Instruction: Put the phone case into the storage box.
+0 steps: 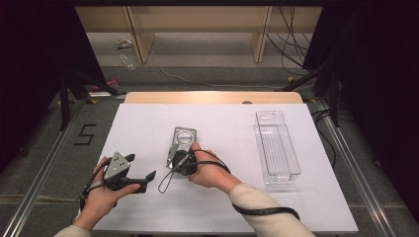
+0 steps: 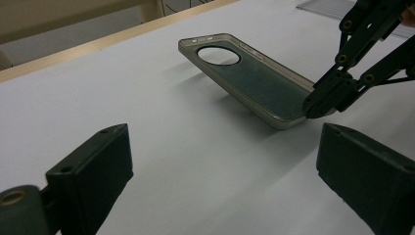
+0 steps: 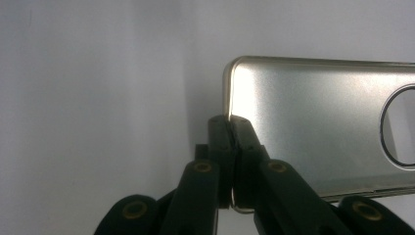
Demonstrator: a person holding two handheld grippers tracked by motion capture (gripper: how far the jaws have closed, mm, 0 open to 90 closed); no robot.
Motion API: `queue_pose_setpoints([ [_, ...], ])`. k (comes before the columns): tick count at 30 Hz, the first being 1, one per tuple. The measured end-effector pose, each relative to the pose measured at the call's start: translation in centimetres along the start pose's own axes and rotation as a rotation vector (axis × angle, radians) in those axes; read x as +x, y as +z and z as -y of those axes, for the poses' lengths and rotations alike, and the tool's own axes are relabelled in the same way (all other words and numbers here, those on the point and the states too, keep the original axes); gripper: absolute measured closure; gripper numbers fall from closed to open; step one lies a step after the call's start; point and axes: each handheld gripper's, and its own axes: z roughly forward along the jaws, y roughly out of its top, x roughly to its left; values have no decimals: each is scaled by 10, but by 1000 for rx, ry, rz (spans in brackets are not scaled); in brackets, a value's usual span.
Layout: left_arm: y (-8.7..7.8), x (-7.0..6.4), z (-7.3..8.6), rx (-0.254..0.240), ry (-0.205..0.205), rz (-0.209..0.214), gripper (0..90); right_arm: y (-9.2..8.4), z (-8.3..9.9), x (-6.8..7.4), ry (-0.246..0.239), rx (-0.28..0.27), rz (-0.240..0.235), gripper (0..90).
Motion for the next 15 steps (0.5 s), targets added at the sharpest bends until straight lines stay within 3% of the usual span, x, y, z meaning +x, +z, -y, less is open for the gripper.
queue_pose_setpoints([
  [15,0,0,0,-3,-3,1,63,-17,11,2,38,-65,-1,897],
])
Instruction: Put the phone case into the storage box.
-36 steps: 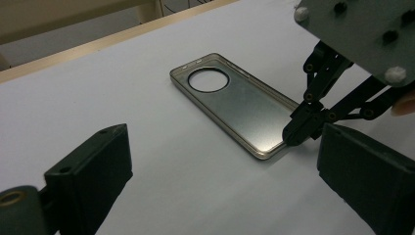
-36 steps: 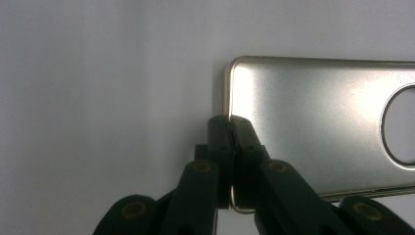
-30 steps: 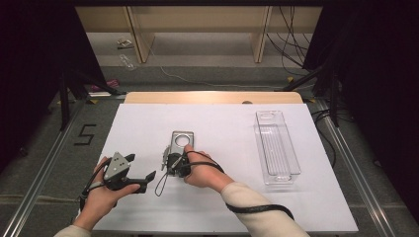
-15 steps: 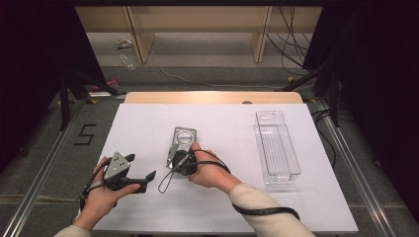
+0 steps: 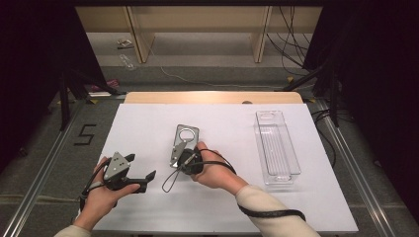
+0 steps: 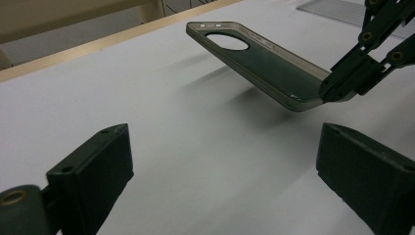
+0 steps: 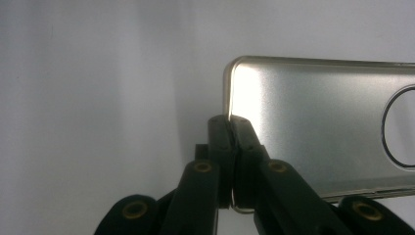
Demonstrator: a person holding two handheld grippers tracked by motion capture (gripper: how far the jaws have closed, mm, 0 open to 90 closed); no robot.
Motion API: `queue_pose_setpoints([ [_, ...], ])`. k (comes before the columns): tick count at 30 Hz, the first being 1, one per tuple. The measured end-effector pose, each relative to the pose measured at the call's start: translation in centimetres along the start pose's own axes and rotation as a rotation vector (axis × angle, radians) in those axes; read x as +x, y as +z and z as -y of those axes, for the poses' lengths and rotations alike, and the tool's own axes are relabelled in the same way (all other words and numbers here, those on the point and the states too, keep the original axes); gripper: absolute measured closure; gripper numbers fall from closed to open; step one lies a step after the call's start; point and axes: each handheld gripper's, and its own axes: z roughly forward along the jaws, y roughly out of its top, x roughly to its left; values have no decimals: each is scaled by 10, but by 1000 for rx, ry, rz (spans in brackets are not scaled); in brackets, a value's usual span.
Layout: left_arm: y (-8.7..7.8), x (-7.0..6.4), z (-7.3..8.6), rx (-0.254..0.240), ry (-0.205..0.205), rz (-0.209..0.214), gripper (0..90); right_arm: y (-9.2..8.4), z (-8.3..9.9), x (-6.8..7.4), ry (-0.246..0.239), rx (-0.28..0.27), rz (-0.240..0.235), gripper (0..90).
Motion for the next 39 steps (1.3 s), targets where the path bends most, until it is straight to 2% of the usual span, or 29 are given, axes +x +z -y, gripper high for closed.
queue_pose_setpoints([
  [22,0,0,0,3,-3,-1,68,-33,39,3,40,-172,-10,897],
  [34,1,0,1,8,-5,-3,68,-47,68,9,74,-246,-9,897],
  [39,1,0,1,8,-5,-4,68,-52,77,7,89,-261,-4,896],
])
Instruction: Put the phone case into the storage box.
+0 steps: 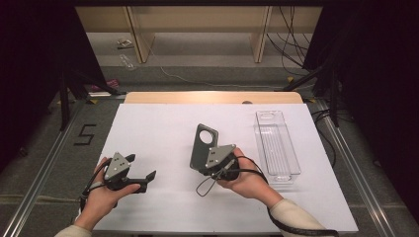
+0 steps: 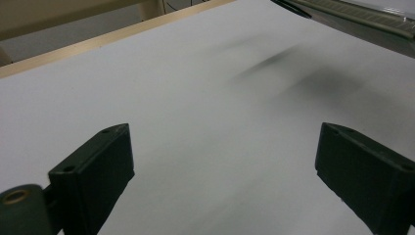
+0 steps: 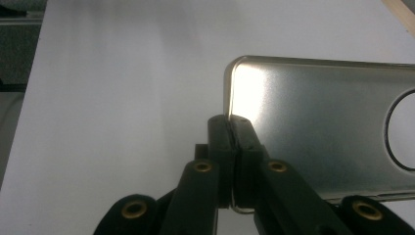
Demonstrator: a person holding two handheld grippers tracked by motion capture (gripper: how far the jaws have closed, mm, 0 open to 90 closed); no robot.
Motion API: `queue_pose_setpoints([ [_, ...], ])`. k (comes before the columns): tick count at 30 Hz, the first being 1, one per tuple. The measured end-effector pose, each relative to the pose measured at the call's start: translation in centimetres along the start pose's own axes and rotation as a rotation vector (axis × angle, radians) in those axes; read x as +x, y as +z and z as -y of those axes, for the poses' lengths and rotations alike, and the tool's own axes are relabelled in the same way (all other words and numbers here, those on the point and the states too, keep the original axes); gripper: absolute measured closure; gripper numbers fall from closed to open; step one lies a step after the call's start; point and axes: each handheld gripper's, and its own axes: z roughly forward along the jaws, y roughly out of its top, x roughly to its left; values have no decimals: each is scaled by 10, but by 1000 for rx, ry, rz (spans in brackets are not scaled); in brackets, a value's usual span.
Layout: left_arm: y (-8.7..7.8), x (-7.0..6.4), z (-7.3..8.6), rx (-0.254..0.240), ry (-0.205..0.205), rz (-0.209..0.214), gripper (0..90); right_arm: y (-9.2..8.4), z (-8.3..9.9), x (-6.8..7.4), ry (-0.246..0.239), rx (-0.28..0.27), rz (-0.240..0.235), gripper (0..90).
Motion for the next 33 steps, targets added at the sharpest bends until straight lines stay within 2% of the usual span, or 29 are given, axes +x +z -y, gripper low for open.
queue_pose_setpoints([
  [13,0,-1,-1,-4,-7,9,74,-7,8,4,3,-28,-5,897],
  [20,3,-7,-5,6,-63,66,82,-11,10,10,4,-32,-1,896],
  [24,3,-12,-14,-12,-92,102,91,-11,10,12,-9,-34,-5,896],
  [27,4,-15,-23,-20,-96,120,100,-9,10,15,-12,-34,-9,896],
  [33,18,-19,-45,-5,-126,151,134,-6,9,21,-24,-29,-14,896],
])
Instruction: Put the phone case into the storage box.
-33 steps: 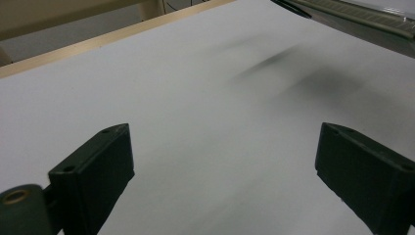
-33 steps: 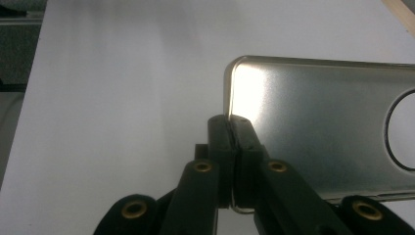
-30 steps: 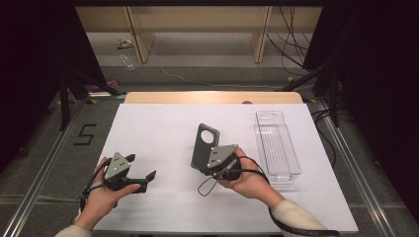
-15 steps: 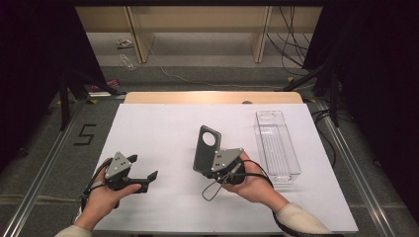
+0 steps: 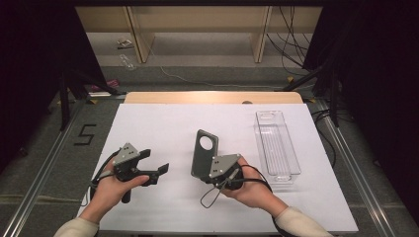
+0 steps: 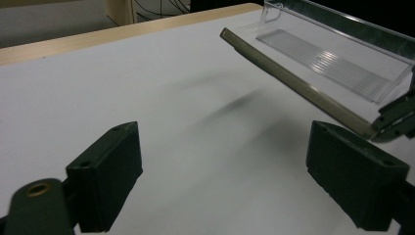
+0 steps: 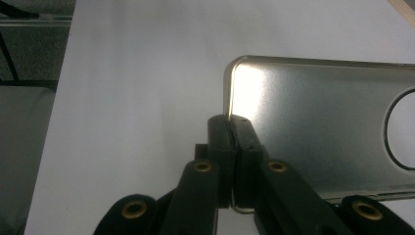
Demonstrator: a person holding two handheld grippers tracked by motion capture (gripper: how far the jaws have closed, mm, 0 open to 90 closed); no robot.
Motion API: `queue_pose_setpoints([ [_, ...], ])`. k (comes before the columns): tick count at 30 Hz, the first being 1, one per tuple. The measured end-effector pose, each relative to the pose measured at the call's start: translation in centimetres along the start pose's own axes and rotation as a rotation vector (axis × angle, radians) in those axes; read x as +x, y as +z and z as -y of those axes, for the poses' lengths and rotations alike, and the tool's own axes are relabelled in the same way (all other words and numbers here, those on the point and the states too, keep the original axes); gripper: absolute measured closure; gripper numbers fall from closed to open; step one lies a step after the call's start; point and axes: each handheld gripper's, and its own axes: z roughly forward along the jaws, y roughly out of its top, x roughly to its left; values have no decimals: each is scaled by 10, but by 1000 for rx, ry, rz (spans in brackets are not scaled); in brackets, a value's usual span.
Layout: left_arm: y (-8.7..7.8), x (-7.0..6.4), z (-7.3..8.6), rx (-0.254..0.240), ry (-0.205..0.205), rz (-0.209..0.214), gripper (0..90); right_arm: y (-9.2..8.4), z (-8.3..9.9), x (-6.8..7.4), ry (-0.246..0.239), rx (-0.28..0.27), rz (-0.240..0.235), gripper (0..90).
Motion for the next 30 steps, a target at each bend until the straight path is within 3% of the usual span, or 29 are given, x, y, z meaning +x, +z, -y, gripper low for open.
queue_pose_setpoints([
  [10,33,-6,-30,37,30,16,151,-2,0,4,-7,-2,4,896],
  [18,61,-5,-50,92,19,12,167,0,-1,5,-15,3,5,896],
  [21,72,-3,-55,104,-3,16,178,2,-2,6,-20,3,4,897],
  [30,95,-3,-59,162,-20,44,192,3,-3,8,-31,7,1,896],
])
